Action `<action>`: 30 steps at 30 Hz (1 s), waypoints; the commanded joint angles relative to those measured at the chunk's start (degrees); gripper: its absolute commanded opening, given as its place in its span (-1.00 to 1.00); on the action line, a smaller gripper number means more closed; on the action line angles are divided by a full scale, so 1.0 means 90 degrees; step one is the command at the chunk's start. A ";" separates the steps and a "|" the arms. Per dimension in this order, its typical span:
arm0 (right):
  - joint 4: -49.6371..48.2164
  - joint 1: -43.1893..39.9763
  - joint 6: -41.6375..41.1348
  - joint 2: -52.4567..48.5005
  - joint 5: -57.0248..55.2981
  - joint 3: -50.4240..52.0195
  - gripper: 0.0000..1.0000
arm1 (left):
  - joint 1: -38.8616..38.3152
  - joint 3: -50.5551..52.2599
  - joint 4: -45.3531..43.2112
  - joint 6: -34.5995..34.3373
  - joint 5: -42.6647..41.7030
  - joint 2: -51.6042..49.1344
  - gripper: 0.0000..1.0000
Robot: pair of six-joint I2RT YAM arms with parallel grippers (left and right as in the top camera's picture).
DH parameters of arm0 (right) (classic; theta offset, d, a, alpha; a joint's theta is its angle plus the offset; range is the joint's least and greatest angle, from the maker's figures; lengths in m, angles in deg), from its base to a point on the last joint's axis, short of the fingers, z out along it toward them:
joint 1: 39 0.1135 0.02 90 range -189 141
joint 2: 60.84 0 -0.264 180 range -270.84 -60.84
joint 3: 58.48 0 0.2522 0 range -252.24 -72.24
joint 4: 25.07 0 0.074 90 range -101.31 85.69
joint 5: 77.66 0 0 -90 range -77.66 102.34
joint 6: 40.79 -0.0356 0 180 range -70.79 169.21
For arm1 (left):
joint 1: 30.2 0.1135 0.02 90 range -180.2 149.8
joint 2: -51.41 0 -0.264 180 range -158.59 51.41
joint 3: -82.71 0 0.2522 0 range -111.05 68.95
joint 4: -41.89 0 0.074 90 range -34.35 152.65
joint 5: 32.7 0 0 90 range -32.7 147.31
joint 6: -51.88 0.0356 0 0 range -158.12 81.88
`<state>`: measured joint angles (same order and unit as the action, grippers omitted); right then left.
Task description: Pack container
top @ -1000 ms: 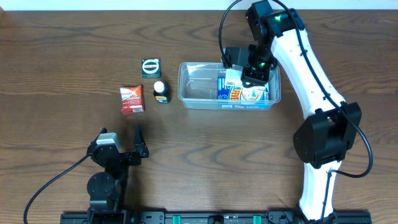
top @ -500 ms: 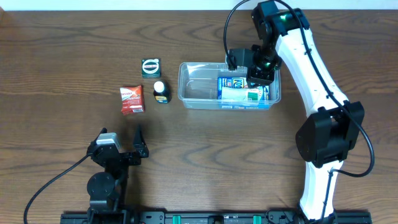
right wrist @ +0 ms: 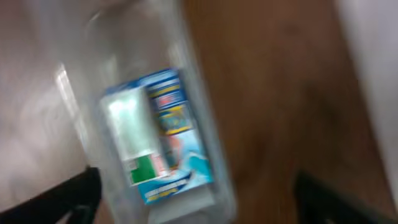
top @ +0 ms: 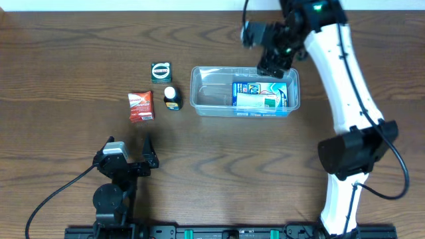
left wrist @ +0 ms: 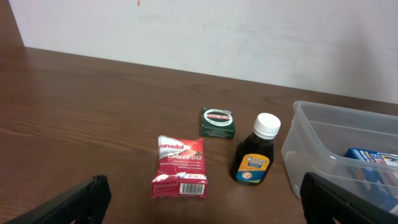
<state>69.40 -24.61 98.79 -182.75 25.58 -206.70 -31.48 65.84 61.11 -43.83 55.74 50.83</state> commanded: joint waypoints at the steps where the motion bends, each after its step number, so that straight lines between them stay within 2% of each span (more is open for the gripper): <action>1: -0.0328 -0.0678 -0.2052 0.0325 -0.0345 -0.0296 0.98 | 0.0027 0.0204 0.0070 0.0085 -0.0092 0.0032 0.96; 4: -0.0561 -0.1401 -0.3371 0.0330 -0.0493 -0.0291 0.98 | 0.0027 0.0204 0.0070 0.0085 -0.0092 0.0032 0.96; 9: -0.0673 -0.2497 -0.4444 0.0316 -0.0491 -0.0287 0.98 | 0.0027 0.0204 0.0070 0.0085 -0.0092 0.0032 0.96; 20: -0.0566 -0.4014 -0.4483 0.0316 -0.0493 -0.0287 0.99 | 0.0027 0.0202 0.0049 0.0085 -0.0097 0.0032 0.96; 24: -0.0566 -0.4267 -0.4481 0.0316 -0.0493 -0.0287 0.99 | 0.0027 0.0097 0.0061 0.0114 -0.0729 0.0027 0.96; 27: -0.0566 -0.4391 -0.4481 0.0316 -0.0493 -0.0287 0.99 | 0.0027 -0.0396 0.0481 0.0134 -0.1100 -0.0192 0.96; 30: -0.0566 -0.4444 -0.4483 0.0316 -0.0493 -0.0287 0.99 | 0.0027 -0.1270 0.1166 0.0299 -0.1088 -0.0886 0.96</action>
<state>64.26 -63.99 59.49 -180.56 21.10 -208.69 -31.48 61.82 68.97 -43.59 49.21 47.79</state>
